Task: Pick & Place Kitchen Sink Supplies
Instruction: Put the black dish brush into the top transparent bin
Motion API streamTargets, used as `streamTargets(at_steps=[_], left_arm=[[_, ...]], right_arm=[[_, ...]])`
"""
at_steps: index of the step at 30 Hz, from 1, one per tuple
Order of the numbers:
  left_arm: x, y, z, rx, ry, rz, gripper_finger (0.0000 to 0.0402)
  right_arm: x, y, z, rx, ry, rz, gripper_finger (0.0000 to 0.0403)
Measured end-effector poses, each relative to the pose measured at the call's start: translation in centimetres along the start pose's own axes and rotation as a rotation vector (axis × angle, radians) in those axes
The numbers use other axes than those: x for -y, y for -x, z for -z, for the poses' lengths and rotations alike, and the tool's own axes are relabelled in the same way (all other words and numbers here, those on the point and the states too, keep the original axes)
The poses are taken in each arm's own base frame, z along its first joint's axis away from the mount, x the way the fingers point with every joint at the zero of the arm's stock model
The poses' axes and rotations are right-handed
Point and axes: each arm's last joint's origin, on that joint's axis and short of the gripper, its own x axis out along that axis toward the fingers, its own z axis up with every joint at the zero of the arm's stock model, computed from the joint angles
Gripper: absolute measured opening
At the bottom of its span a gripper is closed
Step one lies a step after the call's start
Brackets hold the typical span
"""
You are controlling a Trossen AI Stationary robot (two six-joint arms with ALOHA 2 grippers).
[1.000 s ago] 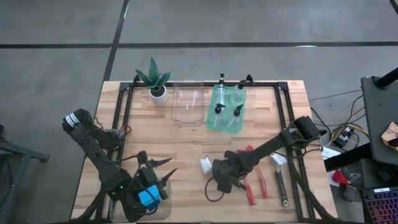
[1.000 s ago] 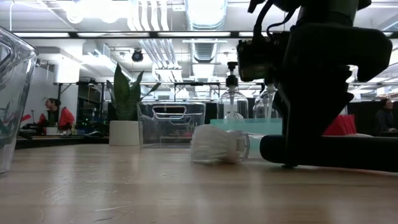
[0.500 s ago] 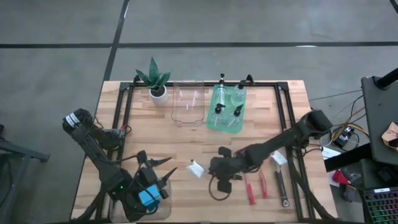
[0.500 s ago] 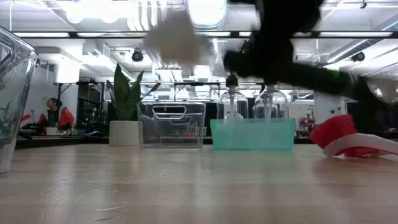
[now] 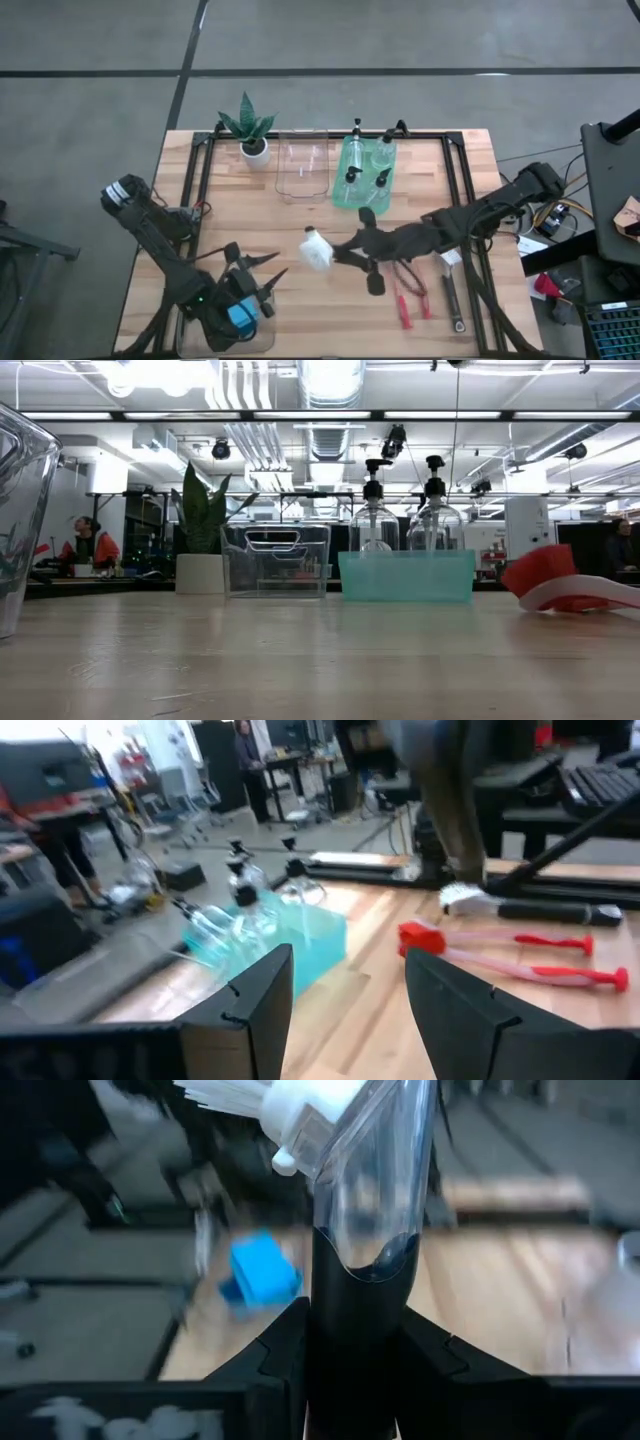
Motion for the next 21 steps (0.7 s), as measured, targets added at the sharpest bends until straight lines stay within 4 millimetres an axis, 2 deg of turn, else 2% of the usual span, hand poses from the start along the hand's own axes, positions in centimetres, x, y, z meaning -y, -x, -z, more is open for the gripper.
streamTargets(at_steps=[5, 10, 15, 18, 21], left_arm=[[1.1, -1.2, -0.2, -0.027, 0.009, 0.086, 0.0189], [2.0, -2.5, -0.9, 0.024, 0.023, 0.237, 0.0208], [1.8, -3.2, -1.5, 0.123, 0.018, 0.275, 0.023], [1.7, -4.3, -1.8, 0.137, 0.019, 0.341, 0.0231], [1.4, -5.6, -2.0, 0.134, 0.039, 0.326, 0.023]], right_arm=[[-0.2, 0.4, -1.5, 0.146, 0.071, -0.085, 0.0093], [-0.5, -0.4, -1.1, 0.212, 0.121, -0.142, 0.0093], [-1.0, -1.5, -0.9, 0.323, 0.134, -0.198, 0.0093], [-1.0, -2.3, -0.5, 0.349, 0.14, -0.23, 0.0093], [-1.1, -3.1, -0.5, 0.391, 0.151, -0.228, 0.0093]])
